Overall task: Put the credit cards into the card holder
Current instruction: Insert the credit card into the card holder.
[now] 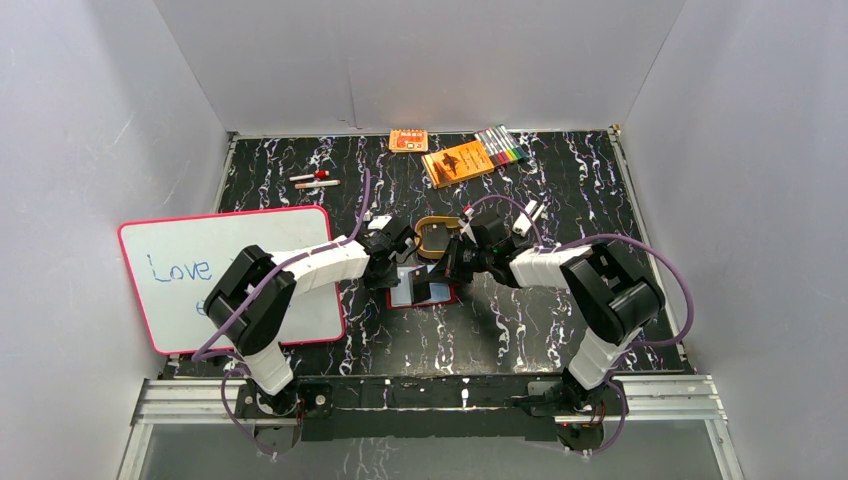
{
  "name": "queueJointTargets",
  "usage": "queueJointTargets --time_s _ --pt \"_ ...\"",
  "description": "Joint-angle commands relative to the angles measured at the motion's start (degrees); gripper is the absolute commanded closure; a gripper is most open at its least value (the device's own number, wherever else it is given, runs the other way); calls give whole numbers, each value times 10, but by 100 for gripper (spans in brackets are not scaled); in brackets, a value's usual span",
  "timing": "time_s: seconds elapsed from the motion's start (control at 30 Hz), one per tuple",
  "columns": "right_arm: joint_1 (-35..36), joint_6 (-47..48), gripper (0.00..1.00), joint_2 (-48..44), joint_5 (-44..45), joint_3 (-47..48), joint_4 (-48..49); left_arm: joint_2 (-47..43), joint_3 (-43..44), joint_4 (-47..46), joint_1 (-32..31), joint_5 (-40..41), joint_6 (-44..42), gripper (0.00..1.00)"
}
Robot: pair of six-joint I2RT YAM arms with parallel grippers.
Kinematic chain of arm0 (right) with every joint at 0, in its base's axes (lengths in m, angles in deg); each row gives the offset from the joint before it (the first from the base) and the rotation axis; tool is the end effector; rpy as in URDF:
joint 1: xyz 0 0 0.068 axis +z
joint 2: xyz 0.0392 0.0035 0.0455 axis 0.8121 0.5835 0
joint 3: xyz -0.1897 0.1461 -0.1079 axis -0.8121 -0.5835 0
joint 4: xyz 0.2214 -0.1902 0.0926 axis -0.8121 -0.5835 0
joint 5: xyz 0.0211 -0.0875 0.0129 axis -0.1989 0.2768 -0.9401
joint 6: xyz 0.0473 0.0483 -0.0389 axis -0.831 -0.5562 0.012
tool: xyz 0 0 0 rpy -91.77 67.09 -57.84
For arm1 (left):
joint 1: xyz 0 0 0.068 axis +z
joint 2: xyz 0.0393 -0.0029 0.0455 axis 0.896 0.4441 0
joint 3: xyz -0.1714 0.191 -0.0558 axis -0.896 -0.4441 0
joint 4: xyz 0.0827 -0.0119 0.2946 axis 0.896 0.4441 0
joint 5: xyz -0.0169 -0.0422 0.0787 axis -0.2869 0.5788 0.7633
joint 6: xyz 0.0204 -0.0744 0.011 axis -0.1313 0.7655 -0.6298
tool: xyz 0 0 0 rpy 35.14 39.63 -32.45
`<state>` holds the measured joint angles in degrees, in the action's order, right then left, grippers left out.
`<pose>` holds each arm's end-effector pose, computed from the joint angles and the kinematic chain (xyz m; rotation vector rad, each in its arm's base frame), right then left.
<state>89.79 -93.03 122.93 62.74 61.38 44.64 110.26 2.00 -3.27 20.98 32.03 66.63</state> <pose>0.2914 0.2426 0.0789 0.0419 2.4714 1.2389 0.2919 -0.2390 0.1037 -0.0944 2.5948 -0.0703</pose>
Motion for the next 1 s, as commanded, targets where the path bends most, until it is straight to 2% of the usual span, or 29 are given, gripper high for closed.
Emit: queueJointTargets --time_s 0.0,0.6,0.97 --pt "0 -4 100 9 18 11 30 -11 -15 9 0 -6 4 76" --pt "3 -53 100 43 6 -4 88 -9 -22 -1 0 -22 8 77" --pt "28 -56 100 57 5 13 84 -8 -24 -7 0 -31 11 77"
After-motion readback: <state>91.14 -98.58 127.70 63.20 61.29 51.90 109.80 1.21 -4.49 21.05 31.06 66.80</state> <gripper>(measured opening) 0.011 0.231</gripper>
